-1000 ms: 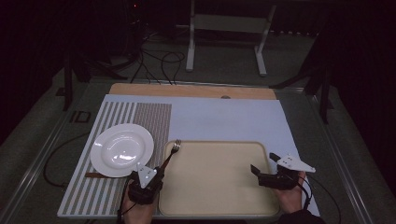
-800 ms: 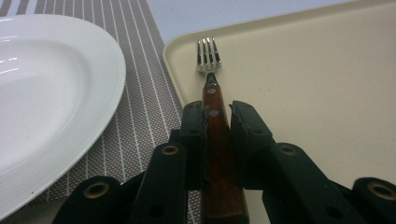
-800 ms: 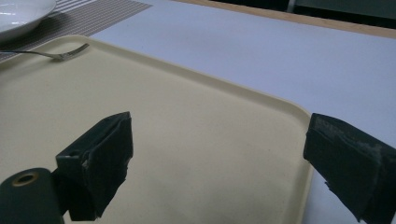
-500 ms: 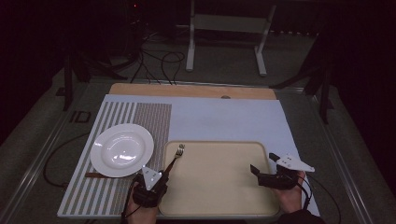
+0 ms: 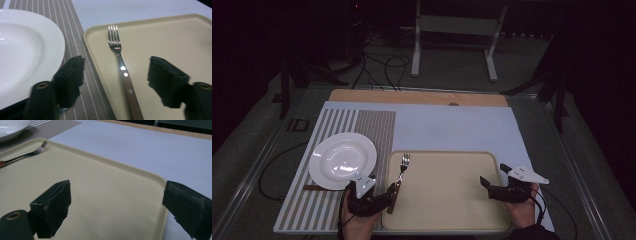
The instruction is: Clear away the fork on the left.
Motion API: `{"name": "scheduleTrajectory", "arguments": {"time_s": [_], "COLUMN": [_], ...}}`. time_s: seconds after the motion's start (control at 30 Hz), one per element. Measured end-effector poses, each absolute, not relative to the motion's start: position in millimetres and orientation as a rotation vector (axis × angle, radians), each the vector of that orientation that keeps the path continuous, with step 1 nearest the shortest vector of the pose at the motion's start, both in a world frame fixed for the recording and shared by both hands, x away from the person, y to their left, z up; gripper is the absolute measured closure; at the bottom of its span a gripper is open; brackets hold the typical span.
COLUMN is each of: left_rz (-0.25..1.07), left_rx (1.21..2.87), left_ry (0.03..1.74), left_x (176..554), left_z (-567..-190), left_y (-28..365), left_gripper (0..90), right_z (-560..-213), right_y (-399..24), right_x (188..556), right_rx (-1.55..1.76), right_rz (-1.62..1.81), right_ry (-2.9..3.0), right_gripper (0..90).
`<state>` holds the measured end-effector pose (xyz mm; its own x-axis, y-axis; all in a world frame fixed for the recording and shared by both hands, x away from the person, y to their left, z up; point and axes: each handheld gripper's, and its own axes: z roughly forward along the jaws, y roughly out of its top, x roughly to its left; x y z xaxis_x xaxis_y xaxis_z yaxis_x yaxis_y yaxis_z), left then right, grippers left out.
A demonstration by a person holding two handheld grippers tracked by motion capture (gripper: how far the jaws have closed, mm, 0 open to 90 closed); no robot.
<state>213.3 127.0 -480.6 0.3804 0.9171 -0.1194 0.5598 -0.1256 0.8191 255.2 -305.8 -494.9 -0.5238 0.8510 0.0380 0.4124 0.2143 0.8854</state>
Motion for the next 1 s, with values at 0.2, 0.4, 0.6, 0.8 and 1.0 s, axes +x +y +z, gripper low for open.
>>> {"name": "scheduleTrajectory", "arguments": {"time_s": [0.2, 0.4, 0.6, 0.8, 1.0], "left_rz": [0.532, 0.553, 0.574, 0.635, 0.658], "left_rx": [1.779, 1.753, 1.735, 1.744, 1.774], "left_ry": [1.259, 1.248, 1.253, 1.191, 1.124], "left_x": [219, 224, 232, 241, 248], "left_z": [-470, -458, -449, -444, -443], "left_y": [136, 147, 160, 172, 188], "left_gripper": [15.3, 10.8, 7.8, 1.1, 0.2], "right_z": [-495, -495, -495, -495, -495], "right_y": [-306, -306, -306, -306, -307], "right_x": [255, 255, 255, 255, 255], "right_rx": [1.162, 1.161, 1.162, 1.160, 1.159], "right_rz": [1.262, 1.262, 1.263, 1.262, 1.259], "right_ry": [2.031, 2.031, 2.032, 2.032, 2.032], "right_gripper": [8.2, 8.2, 8.2, 8.2, 8.2]}}
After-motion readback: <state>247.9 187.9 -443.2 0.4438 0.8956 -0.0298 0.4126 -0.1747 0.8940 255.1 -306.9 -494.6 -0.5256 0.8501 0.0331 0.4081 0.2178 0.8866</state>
